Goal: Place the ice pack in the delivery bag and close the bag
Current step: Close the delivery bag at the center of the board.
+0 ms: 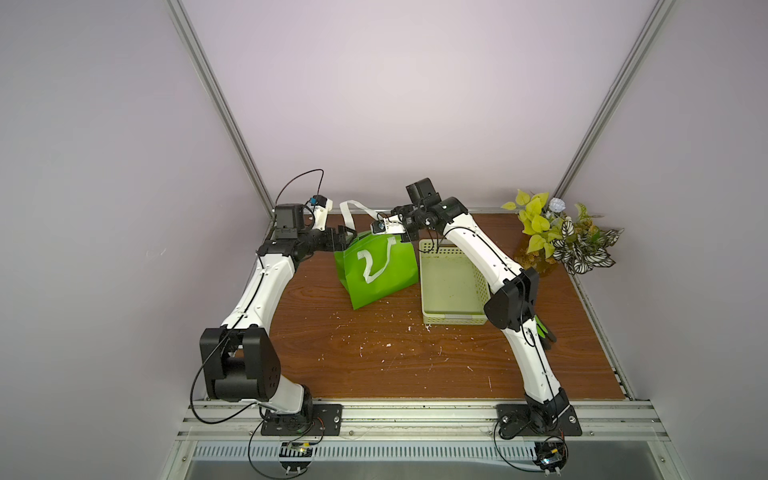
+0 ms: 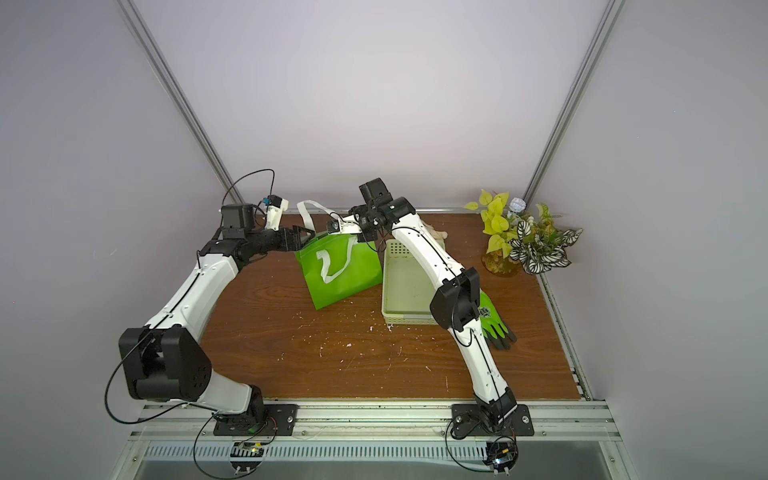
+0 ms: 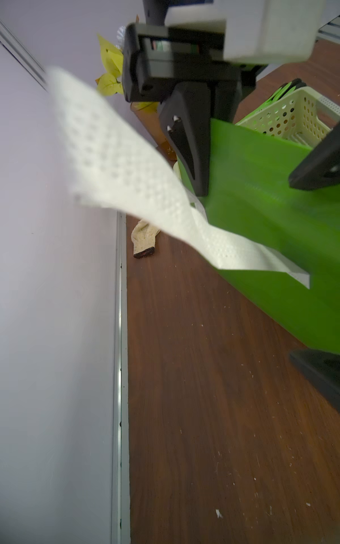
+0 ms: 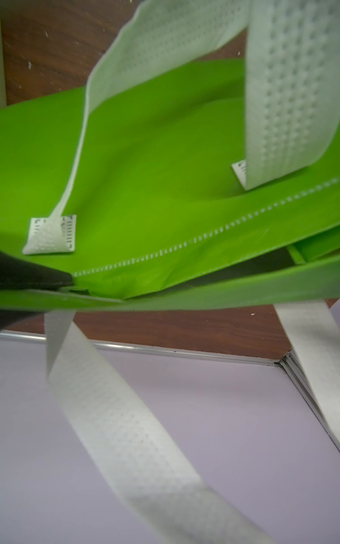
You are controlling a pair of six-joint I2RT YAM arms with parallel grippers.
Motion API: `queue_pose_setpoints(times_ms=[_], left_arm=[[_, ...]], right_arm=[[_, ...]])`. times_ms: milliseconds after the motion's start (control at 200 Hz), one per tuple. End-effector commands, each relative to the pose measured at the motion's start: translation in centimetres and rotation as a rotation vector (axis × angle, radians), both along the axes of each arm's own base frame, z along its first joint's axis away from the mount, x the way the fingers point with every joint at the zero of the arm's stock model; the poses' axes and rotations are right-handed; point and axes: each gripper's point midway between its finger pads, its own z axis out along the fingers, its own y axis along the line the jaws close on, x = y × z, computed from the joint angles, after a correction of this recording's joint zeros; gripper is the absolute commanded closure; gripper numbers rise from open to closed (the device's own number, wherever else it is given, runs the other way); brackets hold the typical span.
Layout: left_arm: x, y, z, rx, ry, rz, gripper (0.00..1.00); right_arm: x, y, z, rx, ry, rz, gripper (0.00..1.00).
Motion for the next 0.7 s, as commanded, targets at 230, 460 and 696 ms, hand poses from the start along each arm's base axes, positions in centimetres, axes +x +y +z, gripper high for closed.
queue_pose_setpoints(times_ms=[230, 460, 696], left_arm=[[-0.9, -1.0, -2.1, 0.112, 0.053, -0.025, 0.12], [-0.8, -0.8, -3.9, 0.206, 0.086, -0.004, 0.13], [-0.5, 0.0, -4.5, 0.337, 0.092, 0.038, 0.16]], right_arm=[[0.4, -0.4, 2.7, 0.006, -0.078, -0.050, 1.00], [0.0, -0.1, 3.3, 0.024, -0.077, -0.042, 1.00], [0.3, -0.2, 3.6, 0.020, -0.096, -0.067, 1.00]])
